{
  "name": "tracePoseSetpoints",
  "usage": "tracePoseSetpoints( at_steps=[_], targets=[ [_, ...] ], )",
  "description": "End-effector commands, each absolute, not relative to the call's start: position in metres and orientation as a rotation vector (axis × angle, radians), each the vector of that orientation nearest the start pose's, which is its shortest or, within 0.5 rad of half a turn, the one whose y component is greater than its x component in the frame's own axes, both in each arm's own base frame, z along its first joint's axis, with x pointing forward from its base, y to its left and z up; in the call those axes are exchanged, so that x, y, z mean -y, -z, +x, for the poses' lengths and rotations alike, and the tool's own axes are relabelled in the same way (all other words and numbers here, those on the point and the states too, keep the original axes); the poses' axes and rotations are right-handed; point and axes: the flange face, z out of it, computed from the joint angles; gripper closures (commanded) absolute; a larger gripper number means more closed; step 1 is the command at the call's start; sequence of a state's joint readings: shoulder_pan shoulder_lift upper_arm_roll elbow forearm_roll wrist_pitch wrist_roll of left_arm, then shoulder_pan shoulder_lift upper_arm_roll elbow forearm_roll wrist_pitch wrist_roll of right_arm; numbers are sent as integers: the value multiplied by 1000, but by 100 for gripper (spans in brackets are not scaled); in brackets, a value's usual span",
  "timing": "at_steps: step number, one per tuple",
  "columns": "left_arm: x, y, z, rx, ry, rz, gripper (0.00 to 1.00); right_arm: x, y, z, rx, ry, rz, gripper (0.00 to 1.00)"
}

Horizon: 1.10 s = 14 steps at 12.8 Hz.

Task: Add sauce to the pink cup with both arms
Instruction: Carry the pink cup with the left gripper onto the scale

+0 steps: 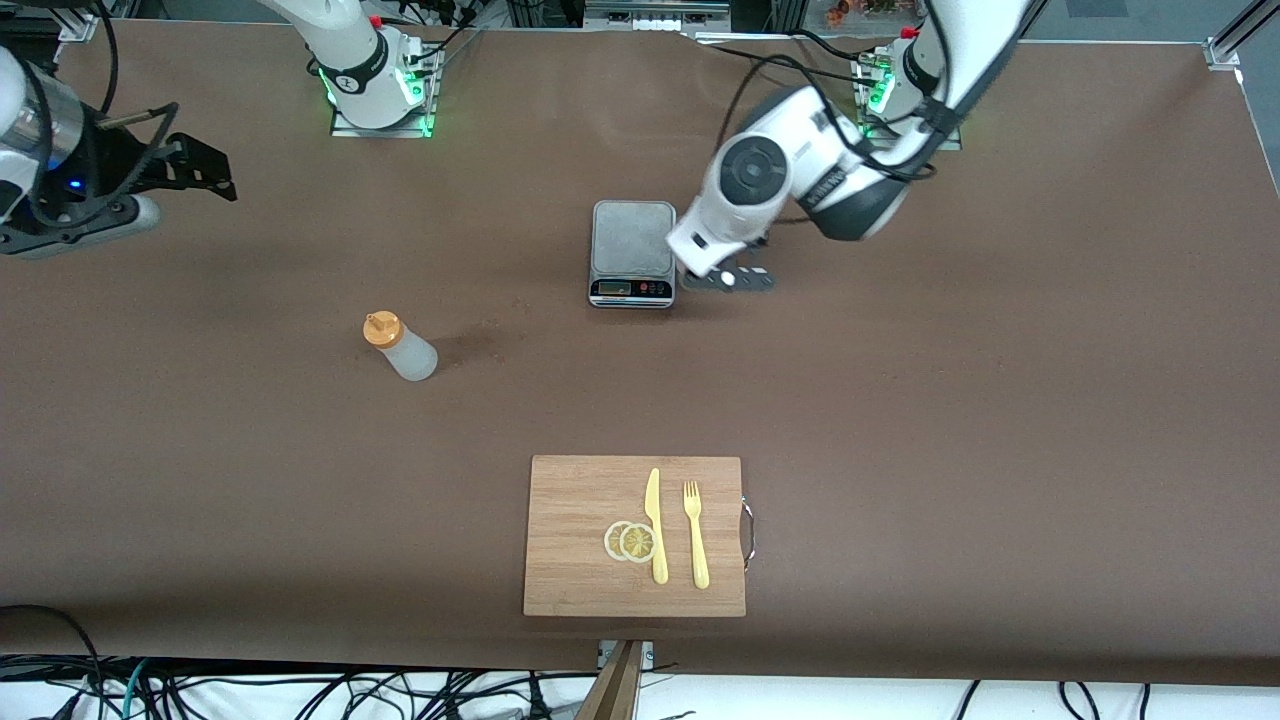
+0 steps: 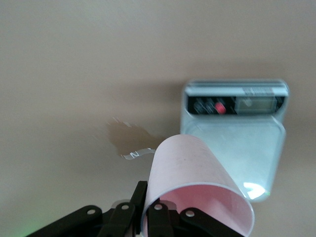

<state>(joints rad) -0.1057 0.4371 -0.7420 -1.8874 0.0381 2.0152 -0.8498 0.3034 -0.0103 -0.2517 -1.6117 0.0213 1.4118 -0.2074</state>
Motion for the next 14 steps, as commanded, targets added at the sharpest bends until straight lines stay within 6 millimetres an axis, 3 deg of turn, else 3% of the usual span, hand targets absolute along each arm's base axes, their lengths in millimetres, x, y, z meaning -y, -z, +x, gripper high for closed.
tracePoseSetpoints(
  at_steps=[1, 3, 5, 6, 7, 10, 11, 14],
  targets=[
    [457, -297, 409, 72, -544, -3169, 100, -26, -606, 526, 412, -283, -3052, 0],
    [474, -280, 396, 38, -562, -3189, 100, -33, -606, 526, 423, -273, -3049, 0],
    [478, -261, 393, 17, -585, -3177, 100, -35, -606, 526, 437, -275, -3046, 0],
    [480, -259, 395, 47, -586, -3191, 27, -36, -605, 526, 444, -284, -3044, 0],
    [484, -260, 392, 79, -578, -3188, 0, -38, -604, 524, 447, -294, -3042, 0],
    [482, -282, 404, 112, -550, -3199, 0, -45, -607, 524, 459, -283, -3042, 0],
    [477, -300, 407, 135, -530, -3189, 0, -51, -606, 523, 475, -283, -3041, 0],
    [468, -381, 418, 110, -506, -3110, 0, -75, -611, 520, 548, -262, -3035, 0]
  ],
)
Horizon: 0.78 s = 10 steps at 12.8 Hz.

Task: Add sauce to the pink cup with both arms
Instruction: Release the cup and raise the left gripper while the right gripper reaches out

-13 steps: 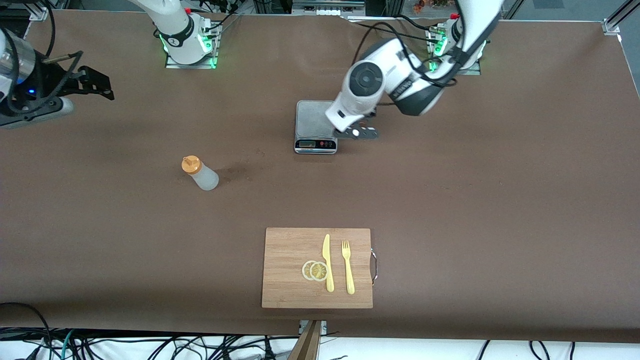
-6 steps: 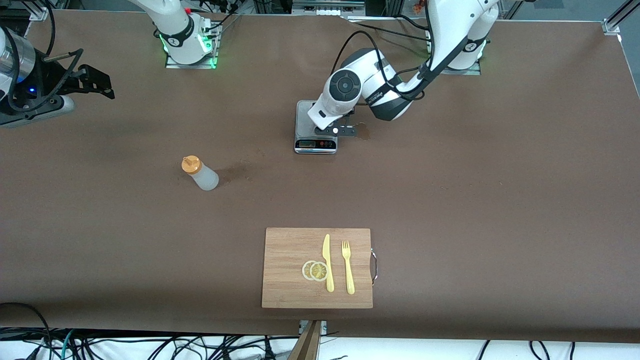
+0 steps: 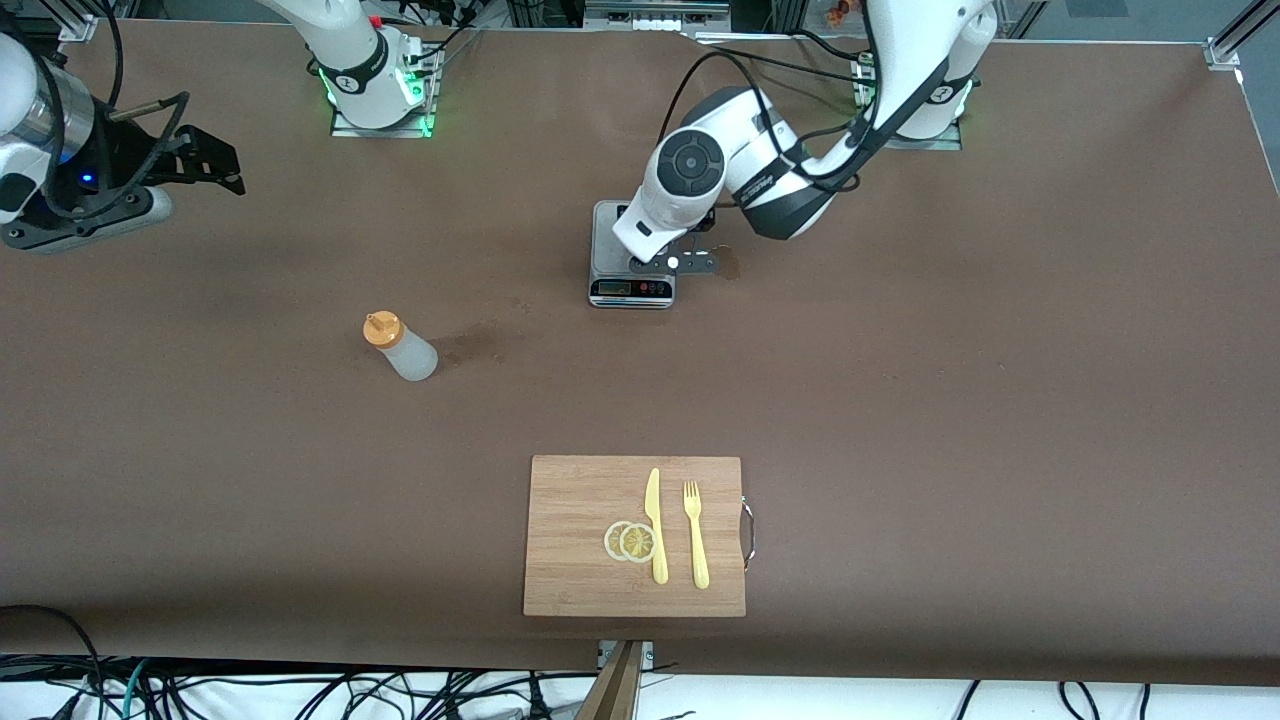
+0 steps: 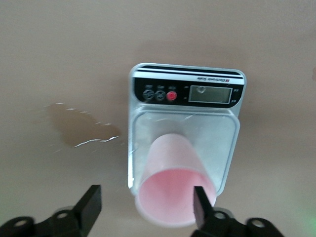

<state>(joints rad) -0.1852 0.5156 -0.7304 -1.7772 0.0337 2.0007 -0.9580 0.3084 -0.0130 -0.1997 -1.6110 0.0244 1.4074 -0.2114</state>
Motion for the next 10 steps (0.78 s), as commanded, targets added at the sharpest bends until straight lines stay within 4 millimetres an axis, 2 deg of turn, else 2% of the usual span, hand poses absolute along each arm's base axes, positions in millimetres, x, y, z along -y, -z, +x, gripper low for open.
tracePoseSetpoints(
  at_steps=[1, 3, 4, 7, 8, 9, 10],
  targets=[
    [460, -408, 430, 112, -528, -3076, 0, -82, -612, 520, 572, -241, -3035, 0],
    [422, -475, 468, 166, -559, -3027, 0, -98, -612, 519, 621, -230, -3029, 0],
    [398, -496, 486, 219, -573, -3015, 0, -109, -611, 518, 651, -221, -3026, 0],
    [325, -527, 531, 376, -554, -3033, 0, -127, -610, 514, 715, -225, -3002, 0],
    [306, -542, 536, 318, -488, -3052, 0, -131, -609, 515, 773, -223, -2956, 0],
    [278, -544, 550, 263, -464, -3067, 0, -134, -611, 515, 838, -195, -2892, 0],
    [251, -554, 555, 174, -414, -3075, 0, -138, -614, 514, 906, -163, -2845, 0]
  ],
)
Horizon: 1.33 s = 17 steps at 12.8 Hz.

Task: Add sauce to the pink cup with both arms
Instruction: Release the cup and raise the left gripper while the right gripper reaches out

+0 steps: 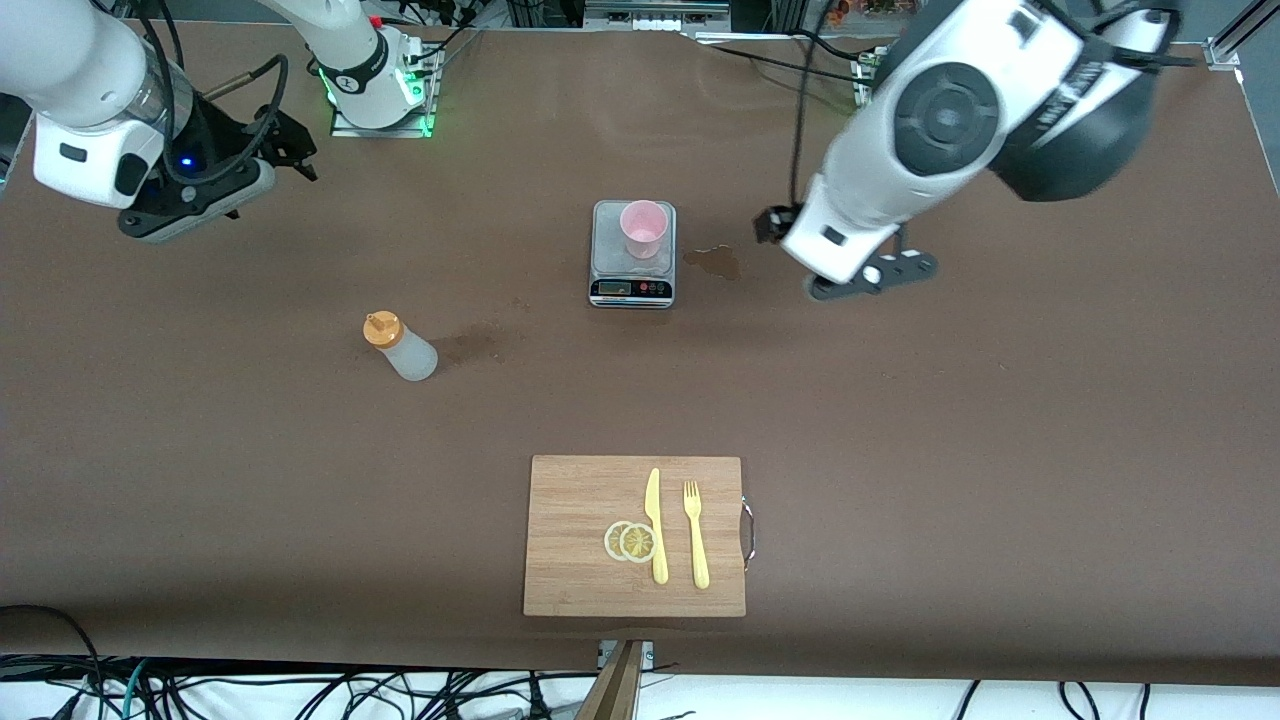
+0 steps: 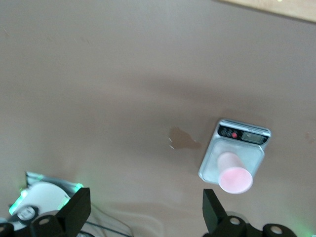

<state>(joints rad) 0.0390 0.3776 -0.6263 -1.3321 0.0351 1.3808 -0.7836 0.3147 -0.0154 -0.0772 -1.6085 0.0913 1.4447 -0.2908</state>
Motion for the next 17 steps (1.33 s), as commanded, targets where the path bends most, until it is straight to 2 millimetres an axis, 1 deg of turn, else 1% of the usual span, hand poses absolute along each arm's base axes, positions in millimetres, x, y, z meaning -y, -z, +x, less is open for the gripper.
tracePoseSetpoints(
  at_steps=[1, 3, 4, 5, 6, 7, 8, 9, 10, 11, 12, 14, 15, 16, 17],
  targets=[
    [229, -553, 558, 70, -388, -3075, 0, -140, -610, 518, 934, -164, -2827, 0],
    [178, -559, 565, -92, -302, -3091, 0, -140, -602, 521, 1080, -154, -2753, 0],
    [149, -561, 565, -113, -211, -3100, 0, -136, -598, 525, 1116, -143, -2712, 0],
    [119, -558, 561, -122, -103, -3107, 0, -129, -590, 531, 1171, -132, -2663, 0],
    [98, -551, 554, -146, -28, -3108, 0, -117, -580, 537, 1238, -106, -2587, 0],
    [78, -544, 550, -131, -5, -3106, 0, -105, -567, 539, 1291, -88, -2520, 0],
    [70, -547, 550, -122, 5, -3105, 0, -90, -553, 539, 1338, -74, -2460, 0],
    [68, -552, 551, -113, 12, -3105, 0, -79, -539, 540, 1397, -57, -2395, 0],
    [67, -556, 549, -109, -25, -3101, 0, -63, -523, 542, 1441, -30, -2335, 0],
    [67, -560, 549, -115, -49, -3096, 0, -52, -504, 544, 1478, -4, -2273, 0],
    [64, -559, 548, -156, -70, -3104, 0, -42, -486, 547, 1520, 30, -2204, 0],
    [66, -563, 547, -181, -56, -3096, 0, -15, -444, 551, 1601, 115, -2030, 0],
    [66, -563, 548, -171, -51, -3100, 0, -7, -426, 554, 1646, 165, -1938, 0],
    [65, -561, 553, -164, -19, -3111, 0, 6, -404, 558, 1679, 209, -1860, 0],
    [65, -566, 557, -176, 48, -3102, 0, 16, -379, 562, 1699, 266, -1778, 0]
  ],
)
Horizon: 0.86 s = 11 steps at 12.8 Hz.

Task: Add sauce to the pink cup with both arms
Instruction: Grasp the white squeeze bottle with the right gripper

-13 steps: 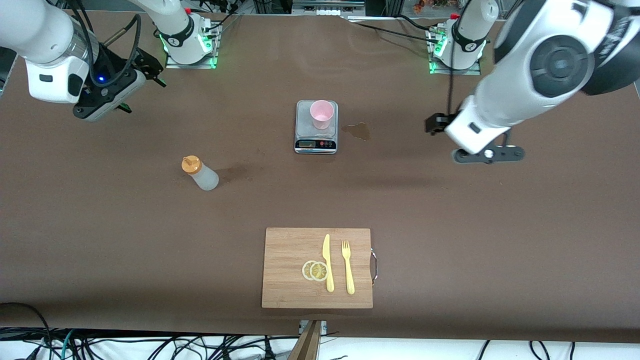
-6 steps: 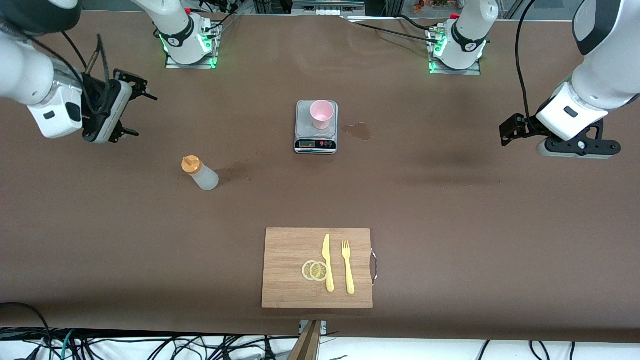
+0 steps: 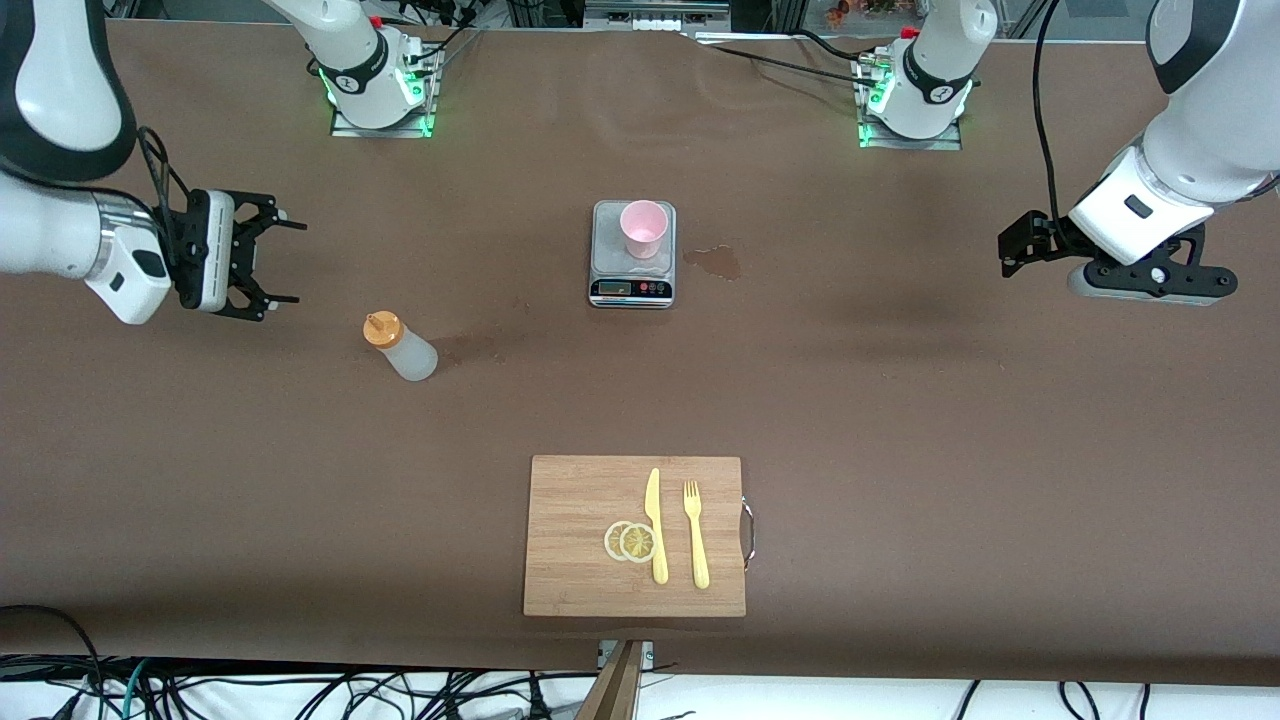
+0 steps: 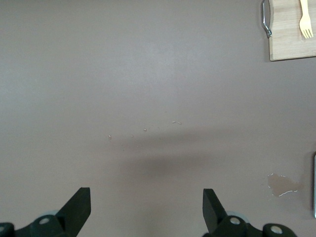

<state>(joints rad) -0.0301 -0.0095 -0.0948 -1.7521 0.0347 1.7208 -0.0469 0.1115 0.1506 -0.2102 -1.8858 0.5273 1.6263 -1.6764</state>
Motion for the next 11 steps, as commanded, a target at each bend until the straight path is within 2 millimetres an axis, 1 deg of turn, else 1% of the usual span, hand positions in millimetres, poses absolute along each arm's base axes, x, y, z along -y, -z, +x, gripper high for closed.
tracePoseSetpoints(
  at_steps=[1, 3, 4, 5, 6, 7, 8, 9, 10, 11],
  targets=[
    [64, -569, 556, -169, 54, -3102, 0, 25, -352, 565, 1713, 334, -1692, 0],
    [50, -573, 549, -146, 9, -3112, 0, 42, -302, 568, 1712, 437, -1581, 0],
    [50, -573, 549, -144, 2, -3110, 0, 49, -280, 568, 1705, 486, -1544, 0],
    [47, -571, 553, -150, 0, -3102, 0, 50, -260, 568, 1715, 537, -1492, 0],
    [48, -576, 554, -145, 14, -3102, 0, 49, -241, 567, 1692, 579, -1456, 0],
    [48, -575, 555, -148, 12, -3102, 0, 46, -212, 565, 1636, 598, -1415, 0],
    [48, -576, 554, -147, 14, -3108, 0, 42, -191, 572, 1628, 654, -1363, 0],
    [49, -575, 555, -149, 11, -3111, 0, 38, -172, 576, 1618, 691, -1326, 0],
    [49, -575, 555, -149, 11, -3111, 0, 36, -162, 579, 1622, 710, -1311, 0],
    [49, -576, 555, -149, 14, -3111, 0, 34, -159, 584, 1643, 728, -1288, 0]
  ],
)
